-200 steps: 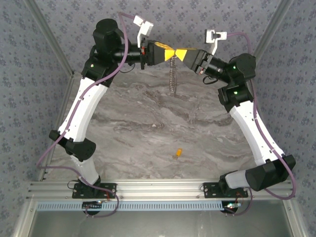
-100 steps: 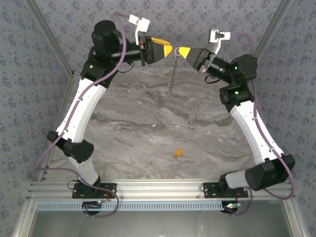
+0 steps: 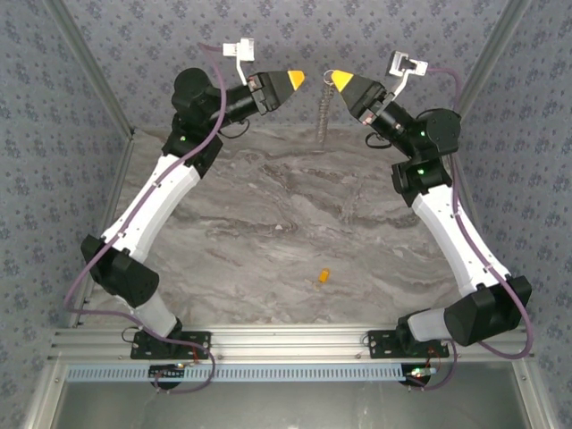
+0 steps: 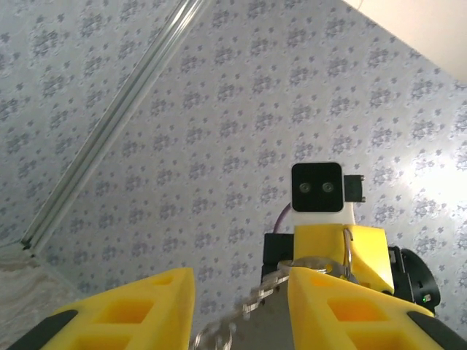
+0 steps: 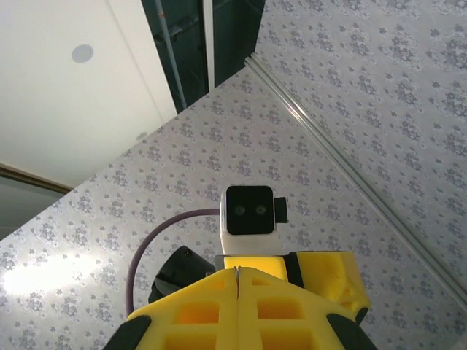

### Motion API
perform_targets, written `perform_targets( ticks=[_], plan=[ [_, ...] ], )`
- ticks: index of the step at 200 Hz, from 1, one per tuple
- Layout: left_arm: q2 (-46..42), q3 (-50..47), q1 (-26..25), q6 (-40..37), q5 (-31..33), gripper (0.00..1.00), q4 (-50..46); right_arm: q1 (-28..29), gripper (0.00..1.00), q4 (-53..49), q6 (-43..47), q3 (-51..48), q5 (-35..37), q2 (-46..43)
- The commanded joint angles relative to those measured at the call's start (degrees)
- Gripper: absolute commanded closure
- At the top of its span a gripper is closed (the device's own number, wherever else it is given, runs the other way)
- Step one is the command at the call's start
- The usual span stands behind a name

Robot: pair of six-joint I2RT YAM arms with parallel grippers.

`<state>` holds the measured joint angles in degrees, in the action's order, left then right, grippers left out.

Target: Put the keys on the keyring

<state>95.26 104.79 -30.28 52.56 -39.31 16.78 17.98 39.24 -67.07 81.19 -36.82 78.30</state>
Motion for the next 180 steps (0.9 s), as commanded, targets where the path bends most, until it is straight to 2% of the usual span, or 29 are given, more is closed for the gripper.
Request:
perform_targets(
  ticks=[1,70,180],
  plan=[
    [-2.11,-0.04,-1.18,2.89,0.9,0.64,8.06,1.04,1.0,4.25,-0.78,0.2,2.55,-0.09],
    [-1.31,1.23,-2.82,3.08,0.36,0.67,8.89,2.23,1.0,4.46,-0.55,-0.14,2.89,0.14],
    [-1.56,0.59,-4.66,3.43,-0.66,0.66,10.96,2.85,1.0,3.91,-0.34,-0.51,3.6,0.0]
  ],
)
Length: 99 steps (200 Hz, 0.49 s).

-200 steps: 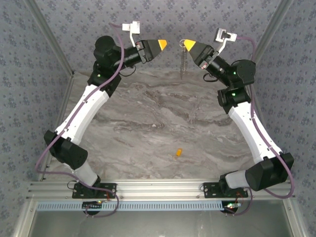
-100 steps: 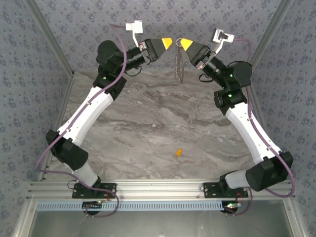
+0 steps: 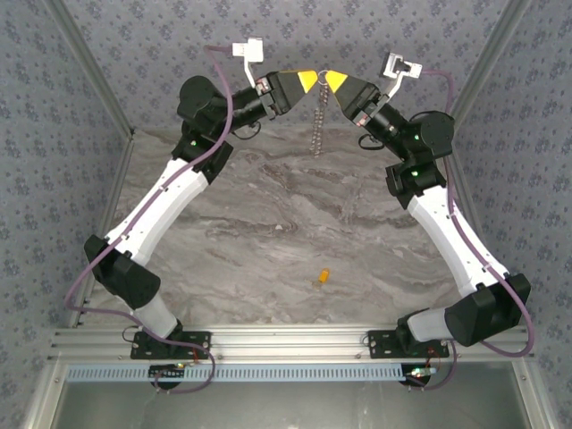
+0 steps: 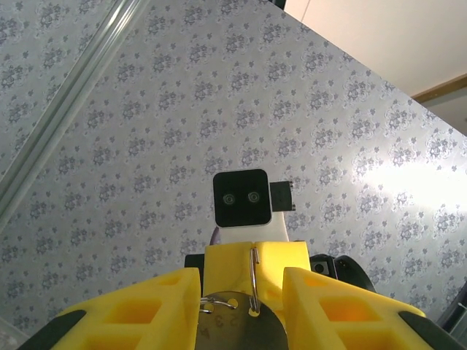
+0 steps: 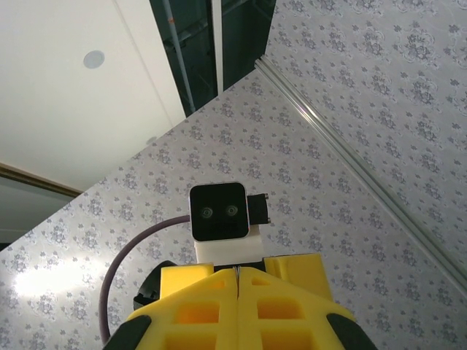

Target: Put the keys on the keyring

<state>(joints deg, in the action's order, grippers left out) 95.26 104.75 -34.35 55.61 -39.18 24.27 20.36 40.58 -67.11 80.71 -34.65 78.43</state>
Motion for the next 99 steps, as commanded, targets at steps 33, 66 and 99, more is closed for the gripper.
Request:
perform_targets(
  ticks=[33,66,99],
  plan=[
    [-1.57,0.37,-1.12,0.37,-0.81,0.65,3.5,0.58,1.0,2.58,-0.18,-0.11,1.43,-0.12],
    [-1.3,0.43,-1.55,0.37,-0.9,0.66,3.68,0.8,1.0,2.4,-0.05,-0.33,1.56,-0.46],
    [-1.22,0.3,-1.85,0.46,-1.21,0.7,4.06,0.75,1.0,2.05,0.16,-0.67,1.78,-0.82]
  ],
)
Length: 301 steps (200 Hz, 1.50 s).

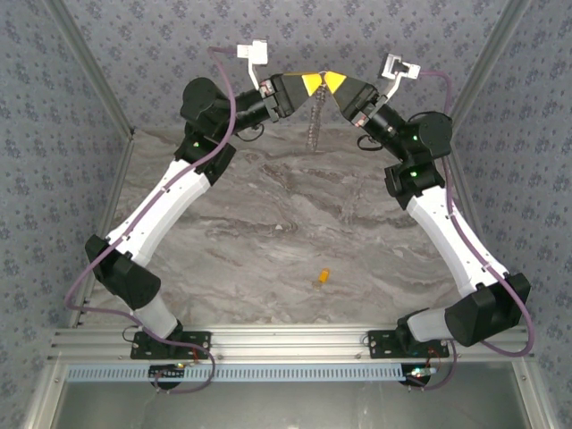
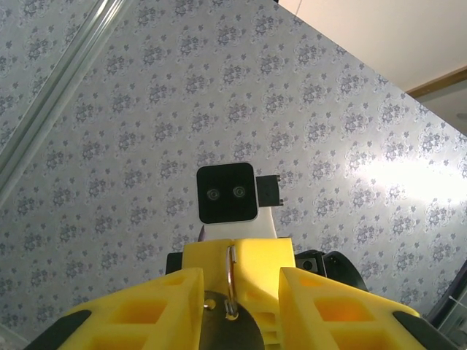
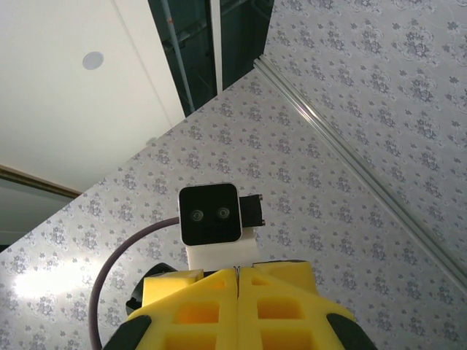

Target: Put the keys on the keyring

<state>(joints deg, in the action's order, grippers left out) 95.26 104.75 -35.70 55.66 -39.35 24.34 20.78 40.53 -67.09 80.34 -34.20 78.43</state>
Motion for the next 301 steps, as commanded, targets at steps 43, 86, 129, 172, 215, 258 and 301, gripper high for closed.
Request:
perform_targets(
  ticks=[43,86,129,172,215,258,301],
  plan=[
    [-1.64,-0.52,-0.62,0.5,-0.83,0.74,4.26,0.39,1.0,1.7,0.38,-0.82,1.95,-1.19],
    [-2.19,-1.81,-0.6,0.48,-0.37,0.68,4.49,0.33,1.0,1.57,0.56,-1.1,2.47,-1.52],
    [-2.25,-2.53,-0.6,0.81,-0.42,0.7,5.1,0.15,1.0,1.57,0.47,-1.23,2.76,-1.53],
    [-1.85,-2.14,-0.6,0.86,-0.46,0.82,5.51,0.18,1.0,1.73,0.34,-1.36,2.73,-1.44],
    [-1.47,-1.74,-0.6,1.03,-0.86,0.98,5.92,0.21,1.0,1.92,0.3,-1.41,2.83,-1.31],
    [-1.23,-1.35,-0.62,0.77,-0.81,0.98,5.9,0.15,1.0,2.27,-0.05,-1.15,2.65,-0.87],
    [-0.83,-0.83,-0.6,0.57,-0.72,0.9,5.9,0.16,1.0,2.53,-0.16,-0.97,2.47,-0.61]
  ],
)
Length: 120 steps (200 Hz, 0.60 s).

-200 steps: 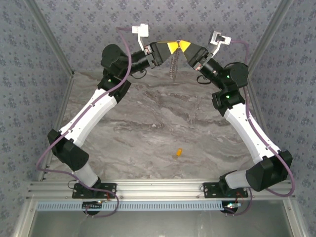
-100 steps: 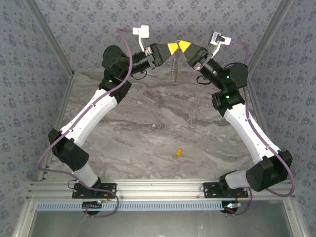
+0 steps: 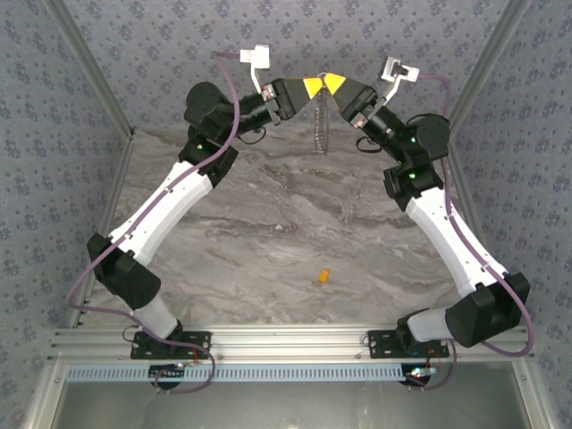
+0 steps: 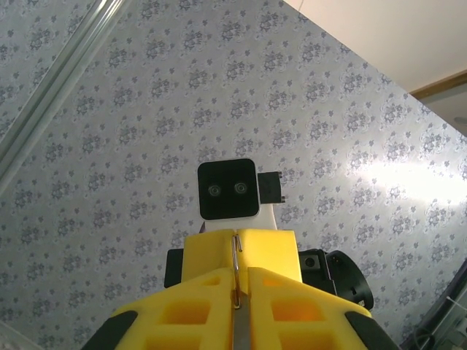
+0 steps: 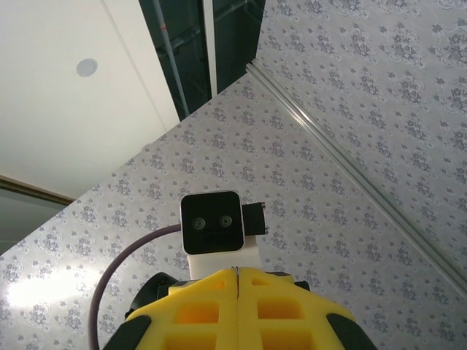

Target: Put the keys on the keyring

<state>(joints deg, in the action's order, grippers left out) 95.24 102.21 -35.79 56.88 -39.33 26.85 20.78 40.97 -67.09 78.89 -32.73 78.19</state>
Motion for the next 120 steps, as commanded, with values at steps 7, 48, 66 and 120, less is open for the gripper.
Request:
perform_targets(
  ticks=[7,48,66,120],
  plan=[
    [-0.68,1.83,-0.51,-0.63,-0.83,0.92,3.44,0.16,1.0,2.18,-0.21,0.56,0.96,-0.28],
    [0.01,2.46,-0.57,-0.46,-1.36,1.0,3.81,0.21,1.0,2.01,-0.15,0.65,0.96,-0.15],
    [0.27,2.46,-0.55,-0.46,-1.52,1.0,4.15,0.21,1.0,1.99,-0.15,0.66,0.83,-0.21],
    [-1.47,4.41,0.19,-11.39,-5.3,1.0,-5.11,-4.31,0.56,-0.65,0.04,-3.41,1.18,-4.27]
  ],
)
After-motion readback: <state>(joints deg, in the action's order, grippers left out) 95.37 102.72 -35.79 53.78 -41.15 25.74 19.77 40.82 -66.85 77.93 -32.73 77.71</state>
